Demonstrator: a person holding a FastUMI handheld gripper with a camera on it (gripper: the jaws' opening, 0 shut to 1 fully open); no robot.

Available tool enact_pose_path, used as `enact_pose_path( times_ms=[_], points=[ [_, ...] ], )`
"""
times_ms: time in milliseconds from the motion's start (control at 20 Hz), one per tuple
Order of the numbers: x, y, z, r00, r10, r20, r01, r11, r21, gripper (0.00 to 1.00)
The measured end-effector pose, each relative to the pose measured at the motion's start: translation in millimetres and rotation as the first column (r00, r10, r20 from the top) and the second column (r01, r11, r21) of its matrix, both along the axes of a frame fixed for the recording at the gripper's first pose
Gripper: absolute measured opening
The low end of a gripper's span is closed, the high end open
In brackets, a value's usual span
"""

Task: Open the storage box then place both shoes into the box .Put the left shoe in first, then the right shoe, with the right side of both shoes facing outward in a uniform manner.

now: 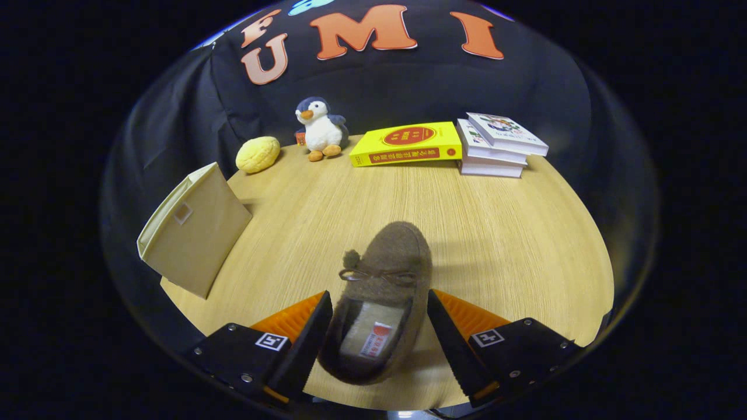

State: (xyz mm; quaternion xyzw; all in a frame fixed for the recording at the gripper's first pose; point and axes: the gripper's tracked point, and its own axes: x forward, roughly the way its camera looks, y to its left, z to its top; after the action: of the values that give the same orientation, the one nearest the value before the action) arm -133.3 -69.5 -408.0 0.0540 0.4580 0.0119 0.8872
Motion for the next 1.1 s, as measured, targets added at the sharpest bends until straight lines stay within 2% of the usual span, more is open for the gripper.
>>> enact_pose_path(
  times_ms=[200, 300, 500, 700, 750, 800, 850, 1100],
  points=[
    [4, -15, -27, 1.000, -0.003, -0.015, 0.003, 1.000, -0.028, 0.97],
    [6, -17, -36, 1.000, -0.011, -0.023, 0.011, 0.999, -0.032, 0.91],
    [19, -18, -45, 0.999, -0.034, -0.010, 0.033, 0.999, -0.030, 0.73],
    [25, -31, -43, 0.994, -0.113, -0.012, 0.112, 0.993, -0.038, 0.34],
    [26, -33, -41, 0.990, -0.138, -0.008, 0.138, 0.990, -0.036, 0.15],
    [25, -32, -39, 0.988, -0.152, -0.014, 0.151, 0.988, -0.030, 0.10],
    [24, -31, -35, 0.987, -0.162, -0.015, 0.162, 0.987, -0.024, 0.06],
    [36, -11, 11, 0.979, -0.204, 0.027, 0.205, 0.978, -0.030, 0.05]
  ],
)
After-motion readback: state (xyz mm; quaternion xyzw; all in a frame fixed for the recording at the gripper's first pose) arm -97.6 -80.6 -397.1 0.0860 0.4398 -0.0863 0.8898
